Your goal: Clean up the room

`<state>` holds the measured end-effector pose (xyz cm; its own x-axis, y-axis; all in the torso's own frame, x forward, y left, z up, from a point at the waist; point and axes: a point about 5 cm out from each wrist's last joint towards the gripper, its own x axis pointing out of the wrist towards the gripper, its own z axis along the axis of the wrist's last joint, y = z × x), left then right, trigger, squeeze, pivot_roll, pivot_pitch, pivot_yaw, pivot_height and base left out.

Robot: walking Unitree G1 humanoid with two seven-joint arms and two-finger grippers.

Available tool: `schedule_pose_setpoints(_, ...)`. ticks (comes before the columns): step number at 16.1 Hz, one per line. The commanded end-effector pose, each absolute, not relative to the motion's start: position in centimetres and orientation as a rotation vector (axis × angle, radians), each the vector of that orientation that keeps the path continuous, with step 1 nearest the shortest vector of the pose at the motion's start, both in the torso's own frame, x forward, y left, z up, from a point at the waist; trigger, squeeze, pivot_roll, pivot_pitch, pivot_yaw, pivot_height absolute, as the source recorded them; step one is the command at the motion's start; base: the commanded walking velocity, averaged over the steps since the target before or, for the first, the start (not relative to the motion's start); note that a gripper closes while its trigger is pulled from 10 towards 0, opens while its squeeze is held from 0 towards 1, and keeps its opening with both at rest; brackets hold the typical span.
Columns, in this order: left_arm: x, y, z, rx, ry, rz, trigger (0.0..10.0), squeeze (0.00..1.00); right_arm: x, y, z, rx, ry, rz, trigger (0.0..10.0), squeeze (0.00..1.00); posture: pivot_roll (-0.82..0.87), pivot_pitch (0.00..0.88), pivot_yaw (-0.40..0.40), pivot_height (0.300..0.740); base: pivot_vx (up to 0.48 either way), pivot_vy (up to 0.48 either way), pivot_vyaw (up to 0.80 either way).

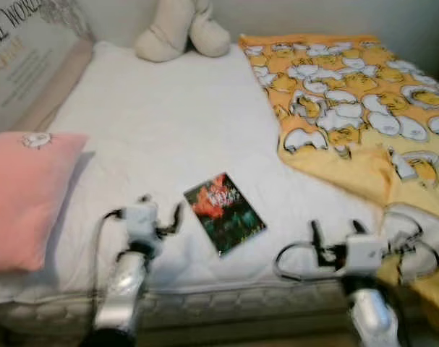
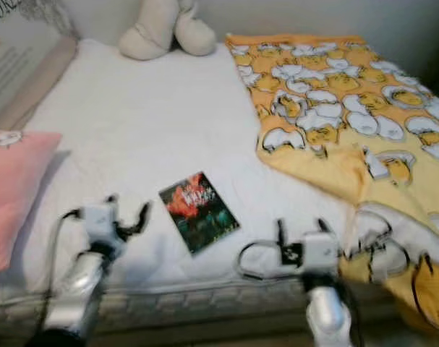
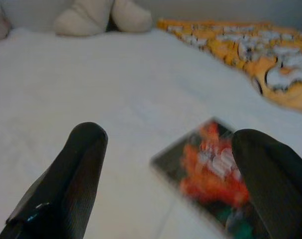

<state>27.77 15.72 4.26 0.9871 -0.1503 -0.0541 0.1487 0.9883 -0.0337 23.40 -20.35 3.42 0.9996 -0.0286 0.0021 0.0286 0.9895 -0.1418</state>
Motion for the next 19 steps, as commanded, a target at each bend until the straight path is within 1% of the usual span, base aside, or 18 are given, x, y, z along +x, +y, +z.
schedule_pose_setpoints(1, 28.3, 17.2, 4.4, -0.045, 0.063, -0.077, 10.0, 0.00, 25.5, -18.8, 4.3, -0.101, -0.031, 0.021, 10.0, 0.00, -0.02, 0.000, -0.015, 0.740, 0.315, 0.000, 0.00)
schedule_pose_setpoints(3, 28.7, 17.5, 4.7, -0.062, 0.054, -0.061, 10.0, 0.00, 26.1, -18.3, 4.5, -0.094, -0.039, 0.032, 10.0, 0.00, -0.01, 0.000, -0.021, 0.740, 0.276, 0.000, 0.00)
schedule_pose_setpoints(4, 28.7, 18.0, 4.5, -0.054, 0.069, -0.052, 10.0, 0.00, 26.3, -17.7, 4.2, -0.081, -0.031, 0.049, 10.0, 0.00, 0.00, 0.000, -0.024, 0.740, 0.000, 0.000, 0.00)
schedule_pose_setpoints(5, 28.8, 18.6, 4.1, -0.025, 0.104, -0.007, 10.0, 0.00, 26.2, -17.4, 3.8, -0.071, -0.019, 0.058, 10.0, 0.00, 0.00, 0.000, -0.023, 0.740, 0.000, 0.000, 0.00)
schedule_pose_setpoints(7, 29.2, 18.5, 4.2, -0.026, 0.115, -0.019, 10.0, 0.00, 26.3, -17.0, 3.5, -0.055, -0.010, 0.064, 10.0, 0.00, 0.01, 0.000, -0.022, 0.740, 0.000, 0.000, 0.00)
schedule_pose_setpoints(10, 30.1, 18.3, 5.2, -0.005, 0.083, -0.058, 10.0, 0.00, 26.6, -16.3, 3.7, -0.037, -0.021, 0.073, 10.0, 0.00, 0.00, 0.000, -0.004, 0.740, 0.000, 0.000, 0.00)
schedule_pose_setpoints(15, 30.3, 17.9, 5.4, -0.018, 0.094, -0.111, 10.0, 0.00, 27.2, -17.1, 3.6, 0.040, 0.005, -0.008, 10.0, 0.00, 0.00, 0.000, 0.017, 0.740, 0.000, 0.000, 0.00)
schedule_pose_setpoints(17, 30.4, 18.0, 5.5, -0.046, 0.113, -0.129, 10.0, 0.00, 27.6, -17.4, 3.8, 0.047, 0.010, -0.036, 10.0, 0.00, 0.01, 0.000, 0.012, 0.740, 0.000, 0.000, 0.00)
schedule_pose_setpoints(19, 30.9, 17.3, 4.2, -0.203, 0.258, -0.143, 10.0, 0.00, 27.3, -17.1, 4.0, 0.017, -0.010, -0.010, 10.0, 0.00, 0.02, 0.000, 0.001, 0.740, 0.000, 0.000, 0.00)
